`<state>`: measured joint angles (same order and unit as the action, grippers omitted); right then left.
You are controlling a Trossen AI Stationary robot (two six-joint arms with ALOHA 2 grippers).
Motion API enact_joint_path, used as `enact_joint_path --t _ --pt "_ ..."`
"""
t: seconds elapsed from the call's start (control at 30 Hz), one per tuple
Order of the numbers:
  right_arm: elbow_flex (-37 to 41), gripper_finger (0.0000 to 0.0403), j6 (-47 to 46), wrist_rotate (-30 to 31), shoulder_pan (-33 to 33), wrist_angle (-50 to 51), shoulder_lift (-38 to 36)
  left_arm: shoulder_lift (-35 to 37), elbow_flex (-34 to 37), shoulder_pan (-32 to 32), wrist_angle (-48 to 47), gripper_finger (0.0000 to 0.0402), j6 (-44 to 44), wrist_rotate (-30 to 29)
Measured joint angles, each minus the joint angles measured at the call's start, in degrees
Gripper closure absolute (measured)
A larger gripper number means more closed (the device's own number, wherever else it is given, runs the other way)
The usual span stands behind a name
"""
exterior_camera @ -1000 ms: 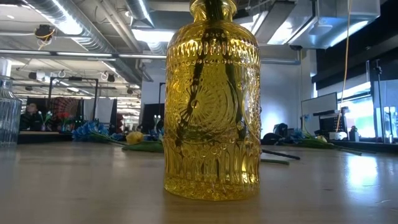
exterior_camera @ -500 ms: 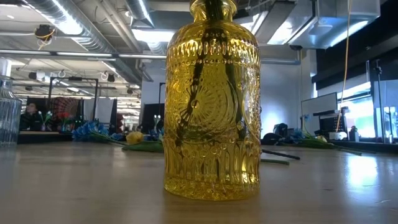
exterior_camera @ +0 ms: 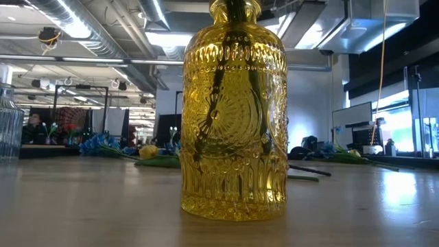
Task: Sort flowers into vase by color
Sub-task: Put the red flowers into the yellow vase
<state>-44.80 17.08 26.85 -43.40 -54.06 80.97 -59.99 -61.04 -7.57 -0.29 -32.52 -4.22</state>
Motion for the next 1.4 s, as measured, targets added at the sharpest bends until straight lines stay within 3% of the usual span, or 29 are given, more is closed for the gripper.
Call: enact_joint_path --t 0.13,0.3,0.5,0.6,0.87,1.4 --pt "-0.09 0.0393 -1.57 0.68 -0.09 -0.12 1.34 0.37 0.0 0.12 0.49 0.0269 0.79 6.2" --pt "-3.58 0.0396 -1.38 2.14 0.02 0.2 5.56 2.41 0.0 0.13 0.56 0.0269 -0.03 6.91" --pt "-7.11 0.0392 1.32 7.19 -0.02 0.28 8.9 5.6 -0.02 0.0 0.6 0.0269 -0.12 12.24" --pt "-7.37 0.0397 -1.58 7.14 0.63 0.22 9.47 6.97 -0.04 -0.43 0.36 0.027 -0.1 14.3" --pt "-8.68 0.0394 -4.8 9.53 0.15 0.29 9.72 8.26 -0.04 -1.12 -0.55 0.027 2.04 14.44" --pt "-11.41 0.0396 -10.67 8.56 0.28 7.73 9.68 8.28 -0.03 -1.07 -3.59 0.027 4.6 14.34"
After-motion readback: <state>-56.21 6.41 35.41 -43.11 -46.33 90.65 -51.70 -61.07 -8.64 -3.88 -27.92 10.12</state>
